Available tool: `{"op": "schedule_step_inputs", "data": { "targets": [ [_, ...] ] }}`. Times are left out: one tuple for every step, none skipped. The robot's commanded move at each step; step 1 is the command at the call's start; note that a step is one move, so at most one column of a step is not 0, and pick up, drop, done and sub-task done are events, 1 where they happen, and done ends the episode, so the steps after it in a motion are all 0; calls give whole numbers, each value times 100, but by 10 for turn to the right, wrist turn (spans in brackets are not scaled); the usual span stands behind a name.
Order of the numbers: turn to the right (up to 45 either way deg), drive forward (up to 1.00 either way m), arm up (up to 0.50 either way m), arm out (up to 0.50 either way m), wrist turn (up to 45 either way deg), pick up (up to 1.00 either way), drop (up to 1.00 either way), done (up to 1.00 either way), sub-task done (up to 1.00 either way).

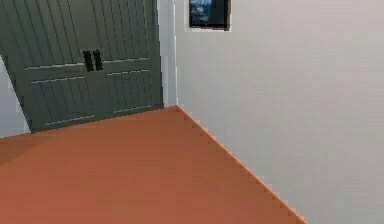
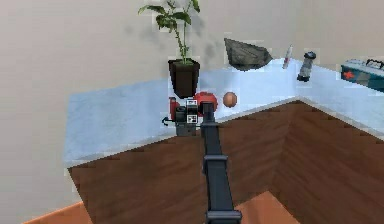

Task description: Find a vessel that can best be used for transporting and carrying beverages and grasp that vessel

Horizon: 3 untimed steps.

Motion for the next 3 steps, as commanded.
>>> {"op": "schedule_step_inputs", "data": {
  "targets": [
    [0, 0, 0, 0, 0, 100, 0, 0, 0],
    [0, 0, 10, 0, 0, 0, 0, 0, 0],
    [0, 0, 0, 0, 0, 0, 0, 100, 0]
  ]
}}
